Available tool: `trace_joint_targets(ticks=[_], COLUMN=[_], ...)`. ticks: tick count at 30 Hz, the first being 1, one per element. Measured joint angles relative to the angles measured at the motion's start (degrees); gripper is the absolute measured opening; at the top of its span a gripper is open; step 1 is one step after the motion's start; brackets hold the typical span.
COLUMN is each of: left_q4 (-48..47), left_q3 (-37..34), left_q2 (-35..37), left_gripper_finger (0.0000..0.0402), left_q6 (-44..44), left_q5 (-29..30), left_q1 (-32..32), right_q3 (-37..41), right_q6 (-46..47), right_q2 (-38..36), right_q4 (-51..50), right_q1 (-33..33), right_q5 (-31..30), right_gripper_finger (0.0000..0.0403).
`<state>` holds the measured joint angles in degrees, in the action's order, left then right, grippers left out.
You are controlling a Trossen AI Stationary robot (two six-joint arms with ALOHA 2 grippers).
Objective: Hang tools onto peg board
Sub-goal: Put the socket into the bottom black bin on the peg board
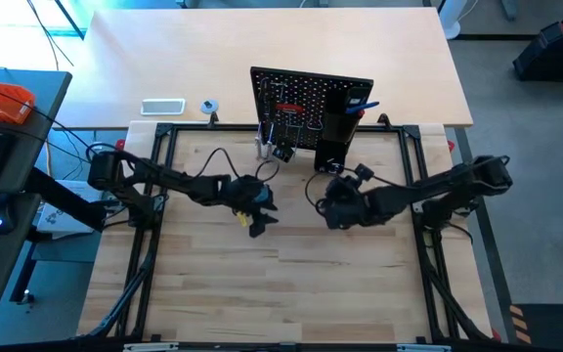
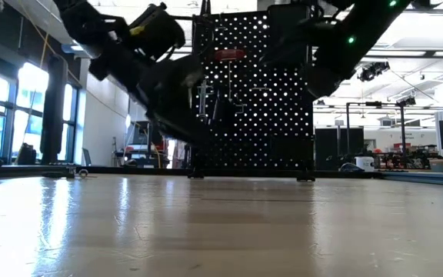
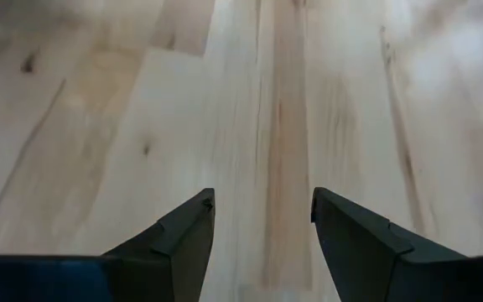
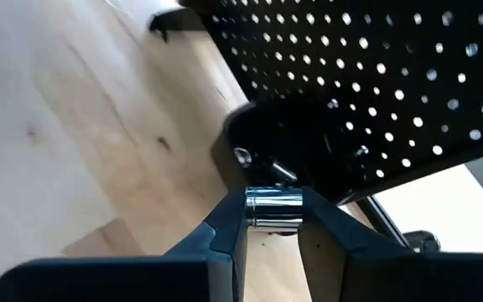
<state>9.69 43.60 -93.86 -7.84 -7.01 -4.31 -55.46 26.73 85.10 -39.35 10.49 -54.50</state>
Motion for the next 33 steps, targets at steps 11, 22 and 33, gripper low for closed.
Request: trace_joint_targets(ticks=[11, 22, 33], left_q4=[8.31, 11.28, 11.21], left_q3=[-6.79, -8.36, -8.36], left_q2=[0.00, 0.00, 0.00], left_gripper_finger=[0.0195, 0.0195, 0.0195], left_q6=[0.59, 2.46, 3.02], left_q5=[3.35, 5.19, 5.21], left_q1=[5.46, 8.94, 9.76], right_q3=[0.00, 0.00, 0.00], right_q6=[-8.46, -13.35, -15.45], right_q2=[0.00, 0.00, 0.00], right_q4=[7.94, 11.19, 14.38], right_q1=[-10.76, -20.68, -22.15], right_q5=[8.31, 21.02, 24.83], right_gripper_finger=[0.0070, 0.0080, 0.0086])
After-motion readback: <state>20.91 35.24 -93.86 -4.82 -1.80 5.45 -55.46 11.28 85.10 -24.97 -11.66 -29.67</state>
